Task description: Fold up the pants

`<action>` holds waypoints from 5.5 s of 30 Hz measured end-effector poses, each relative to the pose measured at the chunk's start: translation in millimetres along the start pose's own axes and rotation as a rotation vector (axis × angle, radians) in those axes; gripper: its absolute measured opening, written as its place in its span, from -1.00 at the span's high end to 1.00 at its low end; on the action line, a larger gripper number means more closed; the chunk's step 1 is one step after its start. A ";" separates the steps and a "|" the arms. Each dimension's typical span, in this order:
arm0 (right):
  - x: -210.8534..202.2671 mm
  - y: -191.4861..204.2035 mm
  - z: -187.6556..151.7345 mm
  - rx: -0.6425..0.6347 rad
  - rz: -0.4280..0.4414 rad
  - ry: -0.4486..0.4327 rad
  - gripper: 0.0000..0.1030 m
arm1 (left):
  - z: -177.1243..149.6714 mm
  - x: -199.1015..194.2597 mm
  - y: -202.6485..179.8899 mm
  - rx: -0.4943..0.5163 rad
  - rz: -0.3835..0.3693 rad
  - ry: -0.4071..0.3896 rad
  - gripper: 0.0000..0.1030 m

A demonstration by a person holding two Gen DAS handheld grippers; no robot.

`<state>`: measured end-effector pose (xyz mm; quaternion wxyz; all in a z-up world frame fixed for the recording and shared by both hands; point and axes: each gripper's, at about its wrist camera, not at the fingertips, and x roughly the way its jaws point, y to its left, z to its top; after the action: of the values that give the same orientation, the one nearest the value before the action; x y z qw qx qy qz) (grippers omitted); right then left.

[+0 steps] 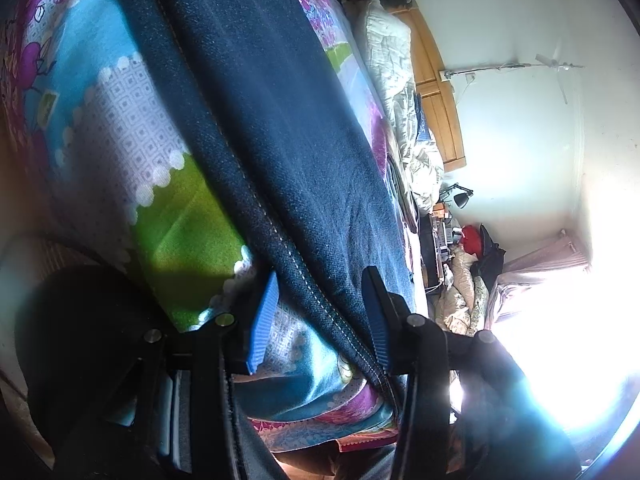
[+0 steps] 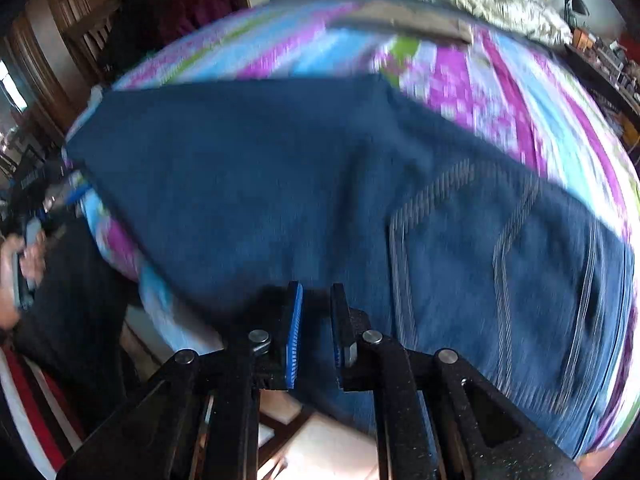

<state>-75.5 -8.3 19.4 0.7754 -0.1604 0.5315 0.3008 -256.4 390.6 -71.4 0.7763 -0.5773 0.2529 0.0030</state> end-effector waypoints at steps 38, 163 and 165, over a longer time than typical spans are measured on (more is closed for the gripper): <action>160.0 409.0 418.7 -0.513 0.565 0.081 -0.05 | 144.7 -100.8 53.9 0.040 0.165 -0.421 -0.19; -0.8 -49.4 41.0 0.283 0.429 -0.178 -0.12 | -21.6 86.1 -177.4 0.707 0.083 0.153 -0.56; 5.3 -44.1 34.0 0.289 0.420 -0.176 -0.12 | -3.7 81.2 -165.7 0.683 0.133 0.120 -0.57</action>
<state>-21.3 -21.2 24.3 0.7541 0.0927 0.5211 0.3888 -137.9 308.7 43.9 0.9065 -0.2660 0.3215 -0.0650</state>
